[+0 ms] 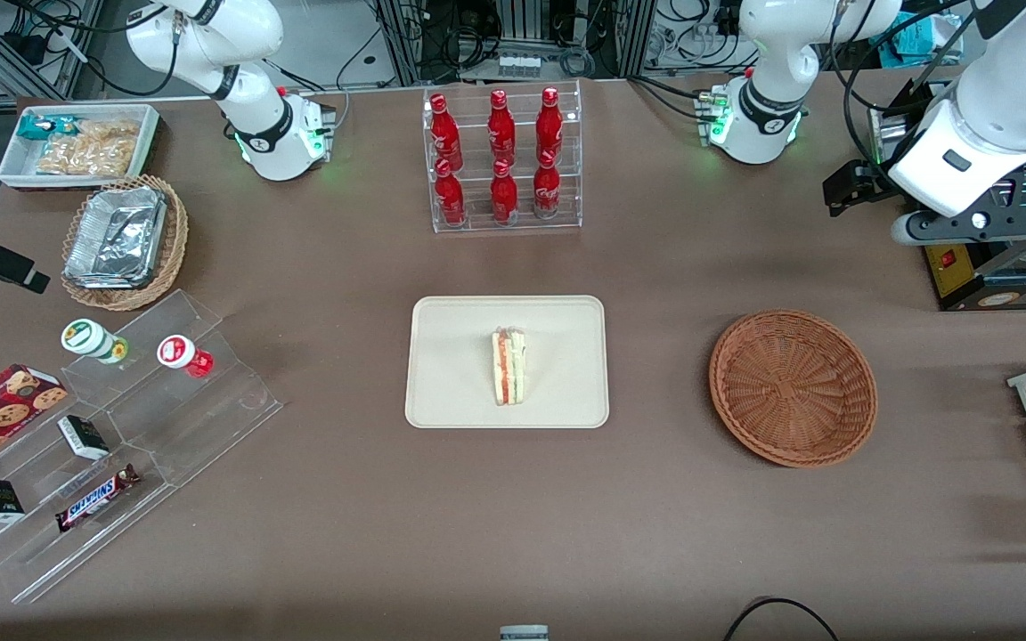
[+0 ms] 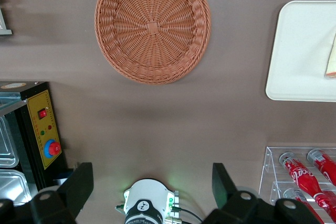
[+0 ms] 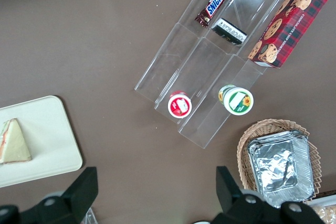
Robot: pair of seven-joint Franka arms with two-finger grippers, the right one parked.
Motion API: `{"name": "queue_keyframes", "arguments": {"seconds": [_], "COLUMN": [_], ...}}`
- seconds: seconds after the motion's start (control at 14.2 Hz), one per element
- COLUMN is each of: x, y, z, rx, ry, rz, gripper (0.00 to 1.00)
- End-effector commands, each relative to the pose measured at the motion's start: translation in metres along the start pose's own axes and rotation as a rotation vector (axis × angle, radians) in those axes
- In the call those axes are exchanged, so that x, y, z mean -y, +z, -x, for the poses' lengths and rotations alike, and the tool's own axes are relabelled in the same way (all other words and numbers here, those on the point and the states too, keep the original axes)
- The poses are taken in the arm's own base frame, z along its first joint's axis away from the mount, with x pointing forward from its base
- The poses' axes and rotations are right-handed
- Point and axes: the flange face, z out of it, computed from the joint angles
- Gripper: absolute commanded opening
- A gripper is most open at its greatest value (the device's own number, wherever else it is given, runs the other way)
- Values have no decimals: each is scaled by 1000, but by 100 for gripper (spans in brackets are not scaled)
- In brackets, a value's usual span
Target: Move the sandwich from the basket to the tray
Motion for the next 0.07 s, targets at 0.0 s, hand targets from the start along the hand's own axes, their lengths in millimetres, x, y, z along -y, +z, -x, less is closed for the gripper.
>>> {"name": "queue_keyframes", "arguments": {"seconds": [0.0], "x": [-4], "y": [-2], "z": [4], "rx": [-12], "ry": [15], "rz": [13], "gripper": [100]}}
